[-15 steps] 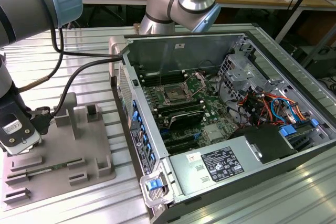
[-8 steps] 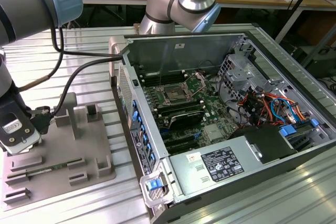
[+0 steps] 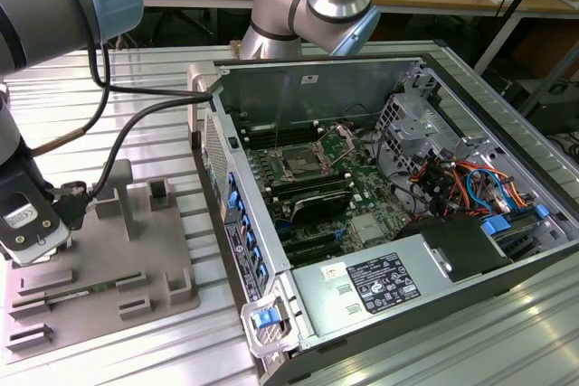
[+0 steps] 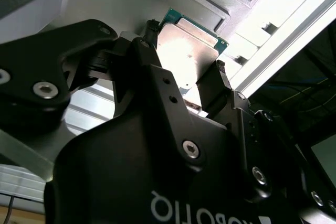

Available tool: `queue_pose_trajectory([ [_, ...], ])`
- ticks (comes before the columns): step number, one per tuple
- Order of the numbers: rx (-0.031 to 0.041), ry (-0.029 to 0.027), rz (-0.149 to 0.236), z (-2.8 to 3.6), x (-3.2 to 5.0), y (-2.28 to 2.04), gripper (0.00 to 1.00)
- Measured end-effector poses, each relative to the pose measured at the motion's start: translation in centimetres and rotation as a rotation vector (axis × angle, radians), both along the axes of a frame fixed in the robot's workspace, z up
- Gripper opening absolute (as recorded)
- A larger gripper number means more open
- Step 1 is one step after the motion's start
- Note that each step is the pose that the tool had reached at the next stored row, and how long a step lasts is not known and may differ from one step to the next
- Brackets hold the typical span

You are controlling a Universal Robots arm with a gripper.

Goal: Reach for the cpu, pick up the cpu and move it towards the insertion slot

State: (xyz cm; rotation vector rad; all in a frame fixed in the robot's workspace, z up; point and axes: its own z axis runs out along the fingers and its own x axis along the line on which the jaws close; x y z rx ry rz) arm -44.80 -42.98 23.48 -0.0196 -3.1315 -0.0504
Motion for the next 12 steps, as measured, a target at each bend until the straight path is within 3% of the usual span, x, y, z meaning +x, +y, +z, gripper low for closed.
queue_pose_trajectory([
  [12, 0.0000, -0.0001, 0.000, 0.33, 0.04, 0.00, 0.55],
])
